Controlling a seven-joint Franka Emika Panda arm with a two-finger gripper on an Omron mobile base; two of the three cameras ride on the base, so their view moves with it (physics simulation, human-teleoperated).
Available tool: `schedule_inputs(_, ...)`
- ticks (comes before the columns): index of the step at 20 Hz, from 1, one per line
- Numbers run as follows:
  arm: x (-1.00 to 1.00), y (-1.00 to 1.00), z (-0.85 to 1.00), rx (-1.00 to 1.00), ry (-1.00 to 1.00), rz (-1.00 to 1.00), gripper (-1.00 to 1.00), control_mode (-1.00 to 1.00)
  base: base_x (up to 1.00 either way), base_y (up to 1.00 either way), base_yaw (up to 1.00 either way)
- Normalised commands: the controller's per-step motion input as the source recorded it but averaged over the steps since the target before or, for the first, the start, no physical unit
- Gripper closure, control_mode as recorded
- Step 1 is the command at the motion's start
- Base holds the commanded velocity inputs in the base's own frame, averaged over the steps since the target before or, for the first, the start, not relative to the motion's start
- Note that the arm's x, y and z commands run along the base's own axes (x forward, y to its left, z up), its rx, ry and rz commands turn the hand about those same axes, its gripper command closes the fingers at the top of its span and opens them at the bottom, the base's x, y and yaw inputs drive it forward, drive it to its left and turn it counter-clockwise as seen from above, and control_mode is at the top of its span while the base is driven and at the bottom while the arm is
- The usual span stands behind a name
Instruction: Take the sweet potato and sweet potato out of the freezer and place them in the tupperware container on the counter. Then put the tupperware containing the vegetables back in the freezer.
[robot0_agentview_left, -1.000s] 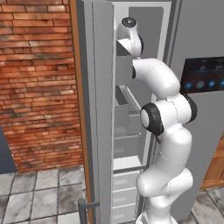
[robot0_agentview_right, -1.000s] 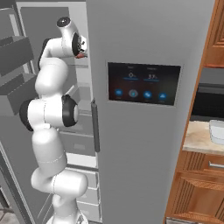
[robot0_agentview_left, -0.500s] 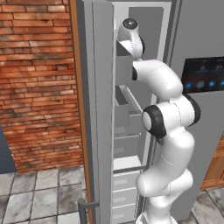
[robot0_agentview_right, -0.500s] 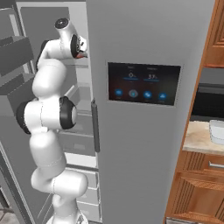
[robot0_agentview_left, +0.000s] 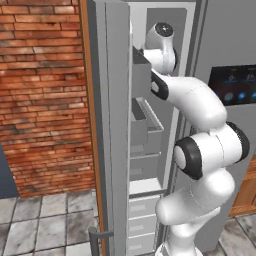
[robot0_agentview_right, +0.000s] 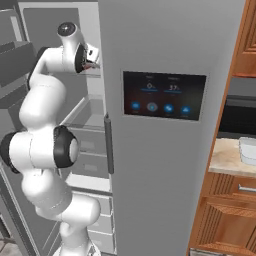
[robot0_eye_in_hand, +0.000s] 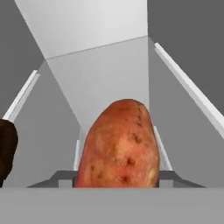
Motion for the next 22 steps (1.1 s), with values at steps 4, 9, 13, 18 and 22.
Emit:
schedule_inputs(4,-0.98,-0.03,0.11,0.00,0.00,0.20,1.00,-1.00,0.00,0.00,0.00)
schedule_inputs(9,-1.00,0.00,0.26,-0.02,0.00,0.22,1.00,-1.00,0.00,0.00,0.00)
schedule_inputs(13,-1.00,-0.01,0.35,-0.02,0.00,0.14,1.00,-1.00,0.00,0.00,0.00)
schedule_inputs(18,-1.00,-0.03,0.30,-0.04,0.00,0.07,1.00,-1.00,0.00,0.00,0.00)
schedule_inputs(22,-0.99,-0.05,0.04,-0.12,0.00,0.00,1.00,-1.00,0.00,0.00,0.00)
